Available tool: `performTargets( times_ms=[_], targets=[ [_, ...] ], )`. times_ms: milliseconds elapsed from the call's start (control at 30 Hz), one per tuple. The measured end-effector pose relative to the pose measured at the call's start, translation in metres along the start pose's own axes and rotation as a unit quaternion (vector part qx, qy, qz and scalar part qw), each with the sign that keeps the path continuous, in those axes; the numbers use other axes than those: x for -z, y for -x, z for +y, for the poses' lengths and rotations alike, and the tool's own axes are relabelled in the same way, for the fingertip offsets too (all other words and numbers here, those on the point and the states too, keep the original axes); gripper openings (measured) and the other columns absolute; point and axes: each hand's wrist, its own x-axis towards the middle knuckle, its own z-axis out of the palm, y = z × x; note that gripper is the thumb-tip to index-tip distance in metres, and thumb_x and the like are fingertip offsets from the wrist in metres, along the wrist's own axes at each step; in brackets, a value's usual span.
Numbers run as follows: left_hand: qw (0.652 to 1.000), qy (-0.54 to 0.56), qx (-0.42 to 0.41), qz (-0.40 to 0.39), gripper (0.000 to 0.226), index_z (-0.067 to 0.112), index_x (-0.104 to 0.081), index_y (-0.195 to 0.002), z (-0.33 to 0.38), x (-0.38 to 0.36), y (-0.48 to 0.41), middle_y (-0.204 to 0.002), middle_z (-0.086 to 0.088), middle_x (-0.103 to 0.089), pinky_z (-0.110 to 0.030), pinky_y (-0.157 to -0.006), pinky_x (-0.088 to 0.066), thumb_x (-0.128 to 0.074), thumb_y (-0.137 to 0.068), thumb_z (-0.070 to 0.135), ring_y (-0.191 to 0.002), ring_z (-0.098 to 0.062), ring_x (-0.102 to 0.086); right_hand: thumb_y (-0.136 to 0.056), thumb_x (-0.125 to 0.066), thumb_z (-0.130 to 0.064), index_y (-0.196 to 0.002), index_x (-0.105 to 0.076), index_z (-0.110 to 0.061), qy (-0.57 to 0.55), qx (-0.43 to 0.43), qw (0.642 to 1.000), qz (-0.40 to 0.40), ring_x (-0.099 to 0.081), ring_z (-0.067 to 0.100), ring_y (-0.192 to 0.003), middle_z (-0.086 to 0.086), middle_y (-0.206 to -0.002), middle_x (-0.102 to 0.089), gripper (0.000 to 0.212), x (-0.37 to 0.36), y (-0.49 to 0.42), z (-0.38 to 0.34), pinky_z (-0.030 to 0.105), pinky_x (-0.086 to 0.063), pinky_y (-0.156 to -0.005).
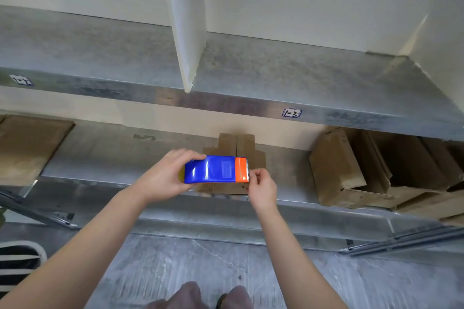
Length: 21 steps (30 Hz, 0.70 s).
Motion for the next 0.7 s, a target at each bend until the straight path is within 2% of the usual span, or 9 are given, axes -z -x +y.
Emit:
performTargets(
  times_ms=[67, 200, 300, 367, 433, 567, 633, 700],
  targets=[
    [1.0, -0.004, -0.005, -0.003, 0.063, 0.027, -0.052, -0.128, -0.003, 0.001, -0.001, -0.121, 0.034, -0.043, -0.003, -0.099, -0.023, -0.081, -0.072, 0.019, -0.114, -0.002, -0.044, -0.1, -0.049, -0.016, -0.097, -0.059, -0.009, 0.034, 0.023, 0.998, 0.051, -0.06, 0.023, -0.086, -0.001, -0.088, -0.061, 0.012, 0.003, 0.0, 0.001, 0.029, -0.043, -0.072],
    [1.0, 0.007, -0.005, 0.002, 0.062, 0.034, -0.049, -0.126, -0.006, 0.007, 0.002, -0.119, 0.034, -0.044, -0.003, -0.098, -0.024, -0.079, -0.072, 0.026, -0.11, 0.004, -0.043, -0.099, -0.051, -0.017, -0.096, -0.06, -0.01, 0.082, 0.083, 0.99, 0.073, -0.061, 0.022, -0.082, -0.003, -0.085, -0.061, 0.012, 0.005, 0.0, 0.004, 0.034, -0.049, -0.069],
    [1.0, 0.013, 0.004, 0.003, 0.061, 0.028, -0.053, -0.127, -0.007, 0.008, 0.001, -0.119, 0.032, -0.046, -0.003, -0.098, -0.025, -0.08, -0.072, 0.026, -0.109, 0.01, -0.043, -0.098, -0.052, -0.018, -0.095, -0.059, -0.01, 0.105, 0.107, 0.983, 0.103, -0.057, 0.019, -0.077, -0.003, -0.084, -0.06, 0.012, 0.003, 0.002, 0.005, 0.032, -0.045, -0.064],
    [1.0, 0.01, 0.007, 0.009, 0.061, 0.026, -0.054, -0.127, -0.011, 0.011, 0.004, -0.119, 0.032, -0.046, -0.002, -0.097, -0.025, -0.079, -0.071, 0.028, -0.11, 0.012, -0.043, -0.098, -0.052, -0.018, -0.094, -0.059, -0.009, 0.107, 0.097, 0.982, 0.122, -0.055, 0.02, -0.074, 0.001, -0.084, -0.063, 0.012, 0.006, 0.0, 0.013, 0.03, -0.038, -0.062],
    [1.0, 0.006, 0.025, 0.005, 0.062, 0.026, -0.054, -0.127, -0.018, 0.017, 0.008, -0.119, 0.032, -0.047, -0.001, -0.096, -0.025, -0.08, -0.071, 0.025, -0.11, 0.005, -0.046, -0.098, -0.052, -0.017, -0.093, -0.059, -0.007, 0.096, 0.079, 0.983, 0.133, -0.056, 0.024, -0.075, 0.006, -0.084, -0.066, 0.013, 0.016, -0.003, 0.024, 0.029, -0.033, -0.063],
    [0.999, -0.003, 0.041, -0.013, 0.063, 0.026, -0.054, -0.127, -0.023, 0.029, 0.01, -0.118, 0.034, -0.045, 0.001, -0.094, -0.024, -0.082, -0.071, 0.026, -0.112, 0.0, -0.046, -0.098, -0.052, -0.016, -0.092, -0.058, -0.007, 0.093, 0.06, 0.985, 0.129, -0.057, 0.026, -0.075, 0.009, -0.084, -0.068, 0.013, 0.031, -0.009, 0.037, 0.028, -0.033, -0.064],
    [0.999, -0.004, 0.051, -0.016, 0.061, 0.035, -0.052, -0.124, -0.026, 0.037, 0.012, -0.116, 0.033, -0.046, 0.002, -0.091, -0.025, -0.08, -0.07, 0.028, -0.11, -0.002, -0.047, -0.098, -0.052, -0.016, -0.092, -0.057, -0.007, 0.093, 0.048, 0.985, 0.137, -0.06, 0.03, -0.076, 0.011, -0.084, -0.069, 0.013, 0.038, -0.014, 0.043, 0.03, -0.034, -0.064],
    [0.998, -0.006, 0.066, -0.015, 0.067, 0.054, -0.045, -0.116, -0.038, 0.046, 0.02, -0.115, 0.031, -0.047, -0.001, -0.09, -0.028, -0.081, -0.07, 0.022, -0.107, 0.0, -0.047, -0.097, -0.053, -0.015, -0.092, -0.058, -0.005, 0.096, 0.032, 0.984, 0.145, -0.062, 0.035, -0.08, 0.015, -0.085, -0.07, 0.013, 0.049, -0.021, 0.051, 0.034, -0.039, -0.067]
  ],
)
